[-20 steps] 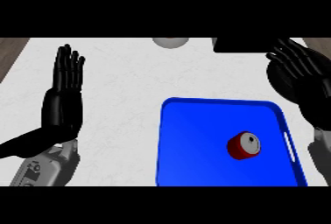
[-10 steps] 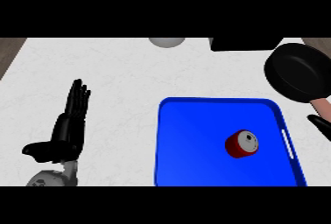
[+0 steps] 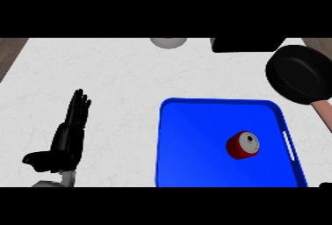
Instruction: Pick the can from the tray and place it in the pot
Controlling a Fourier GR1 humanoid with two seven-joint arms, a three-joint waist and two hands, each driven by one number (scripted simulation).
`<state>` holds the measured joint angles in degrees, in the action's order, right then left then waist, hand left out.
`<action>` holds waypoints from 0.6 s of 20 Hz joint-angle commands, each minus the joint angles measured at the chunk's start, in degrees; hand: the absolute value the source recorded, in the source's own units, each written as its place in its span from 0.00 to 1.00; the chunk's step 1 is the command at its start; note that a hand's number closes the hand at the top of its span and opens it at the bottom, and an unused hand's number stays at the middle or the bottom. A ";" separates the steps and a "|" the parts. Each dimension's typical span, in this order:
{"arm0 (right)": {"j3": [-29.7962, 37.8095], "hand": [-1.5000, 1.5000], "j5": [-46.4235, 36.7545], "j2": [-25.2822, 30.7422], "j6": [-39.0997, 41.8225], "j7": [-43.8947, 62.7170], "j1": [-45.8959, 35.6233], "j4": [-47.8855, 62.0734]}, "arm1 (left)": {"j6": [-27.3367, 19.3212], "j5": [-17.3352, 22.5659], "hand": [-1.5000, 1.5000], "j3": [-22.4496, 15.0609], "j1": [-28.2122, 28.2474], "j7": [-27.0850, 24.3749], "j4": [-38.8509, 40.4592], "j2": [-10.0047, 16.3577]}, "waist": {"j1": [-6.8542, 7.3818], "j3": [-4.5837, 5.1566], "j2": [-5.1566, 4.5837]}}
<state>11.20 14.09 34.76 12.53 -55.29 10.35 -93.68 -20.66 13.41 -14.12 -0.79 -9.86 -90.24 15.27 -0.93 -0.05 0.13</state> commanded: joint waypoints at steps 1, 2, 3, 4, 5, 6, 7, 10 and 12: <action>0.80 0.00 -8.04 4.61 0.73 -2.63 5.82 -3.37 | 0.16 -0.65 0.50 0.17 -0.40 -1.33 2.03 -1.03 | -0.21 0.10 -0.01; 2.47 0.00 -8.34 9.01 1.19 1.64 4.32 -3.96 | 1.26 0.40 0.50 -0.17 0.77 0.31 -0.09 -0.17 | 0.17 0.14 0.04; -0.37 0.00 -13.47 7.86 -1.18 1.23 6.97 -5.88 | 0.97 0.50 0.50 0.65 0.25 -0.04 1.06 -0.33 | -0.06 0.15 0.01; -0.02 0.00 -16.11 10.81 -1.36 3.06 7.05 -5.97 | -0.55 -0.82 0.50 -0.10 -0.43 -0.50 0.84 -1.35 | -0.08 0.17 -0.01; -0.86 0.00 -19.29 11.11 -1.88 2.23 10.59 -7.26 | 0.11 0.03 0.50 1.42 -1.11 2.12 -1.14 0.95 | -0.44 0.12 0.17; -2.48 0.00 -21.84 12.46 -2.27 5.78 9.52 -8.57 | 0.33 -0.76 0.50 0.24 -0.32 0.39 0.68 -0.07 | 0.12 0.20 -0.04; -1.94 0.00 -23.08 14.50 -2.89 10.88 7.42 -9.58 | 0.73 -1.06 0.50 -1.37 0.61 0.37 -0.34 -0.66 | 0.86 0.24 -0.08; -6.48 0.00 -29.91 10.33 -5.67 14.73 12.41 -14.90 | 2.36 1.04 0.50 2.57 -1.57 0.52 1.04 0.58 | 0.22 0.14 -0.06; -9.48 0.00 -32.91 8.19 -6.31 21.81 11.91 -20.36 | 0.54 -0.95 0.50 -0.03 0.23 1.45 -2.00 -1.12 | 0.75 0.11 0.00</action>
<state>6.16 -11.60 44.75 8.09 -41.13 20.58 -107.92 -19.85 12.87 -13.82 -0.88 -9.61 -90.05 14.60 -0.59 0.11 0.12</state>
